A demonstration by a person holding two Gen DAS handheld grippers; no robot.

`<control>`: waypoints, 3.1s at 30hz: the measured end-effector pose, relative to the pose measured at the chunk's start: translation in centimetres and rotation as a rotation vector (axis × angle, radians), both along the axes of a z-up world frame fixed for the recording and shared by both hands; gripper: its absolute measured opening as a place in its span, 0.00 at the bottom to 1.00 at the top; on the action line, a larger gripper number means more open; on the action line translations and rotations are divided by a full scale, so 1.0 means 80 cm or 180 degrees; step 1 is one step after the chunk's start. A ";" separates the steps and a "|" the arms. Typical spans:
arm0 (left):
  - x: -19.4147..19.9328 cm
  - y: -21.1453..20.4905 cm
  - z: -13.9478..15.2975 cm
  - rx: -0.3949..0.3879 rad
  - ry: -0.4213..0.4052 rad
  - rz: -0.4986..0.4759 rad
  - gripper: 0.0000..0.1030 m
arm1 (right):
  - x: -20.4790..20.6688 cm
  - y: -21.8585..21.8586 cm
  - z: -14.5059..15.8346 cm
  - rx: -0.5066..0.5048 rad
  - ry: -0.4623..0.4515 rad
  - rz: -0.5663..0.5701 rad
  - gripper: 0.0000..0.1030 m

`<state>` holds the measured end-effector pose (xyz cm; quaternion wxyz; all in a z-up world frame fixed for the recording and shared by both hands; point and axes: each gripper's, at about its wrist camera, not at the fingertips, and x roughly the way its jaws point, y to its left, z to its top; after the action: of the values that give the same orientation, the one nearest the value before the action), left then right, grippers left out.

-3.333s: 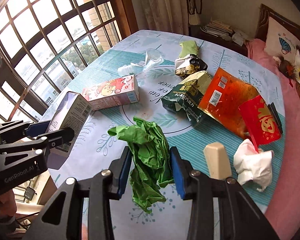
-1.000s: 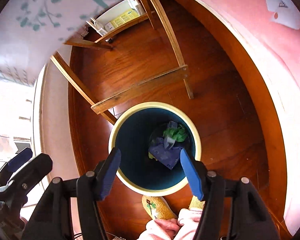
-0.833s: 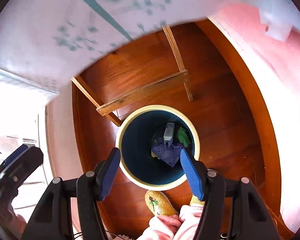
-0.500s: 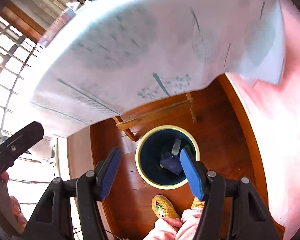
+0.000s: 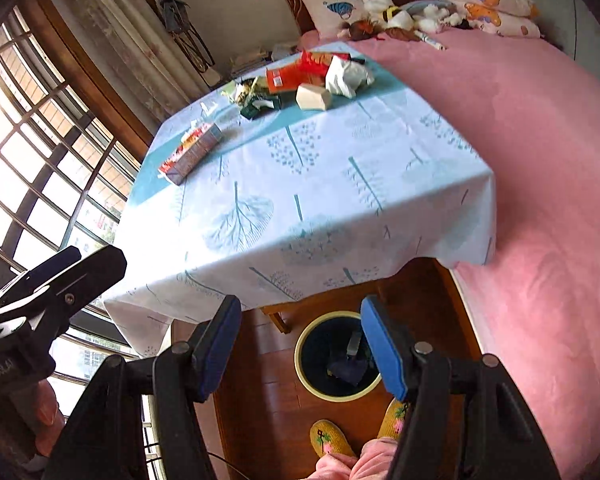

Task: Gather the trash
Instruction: 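Raise both tools back toward the table, then grasp the beige block with the left tool while the right tool grasps the white tissue, then carry the beige block and white tissue toward the floor bin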

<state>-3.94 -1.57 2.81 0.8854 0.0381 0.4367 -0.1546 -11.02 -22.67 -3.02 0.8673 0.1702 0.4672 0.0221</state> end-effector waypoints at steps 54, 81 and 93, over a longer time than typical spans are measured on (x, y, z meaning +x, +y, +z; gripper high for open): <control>0.459 -0.194 -0.148 -0.0168 0.1239 0.1599 0.70 | 0.460 -0.205 -0.022 -0.0231 -0.0073 0.1438 0.61; 0.431 -0.151 -0.166 -0.0119 0.1398 0.1604 0.23 | 0.472 -0.126 -0.059 -0.0323 0.0131 0.1994 0.23; 0.343 -0.101 -0.101 -0.0153 0.1210 0.1382 0.23 | 0.406 -0.103 -0.016 0.0075 0.0093 0.1835 0.23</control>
<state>23.47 -9.62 -5.24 0.8007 -0.1070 0.5889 0.0239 21.45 -30.90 -4.31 0.8164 0.0407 0.5085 0.2706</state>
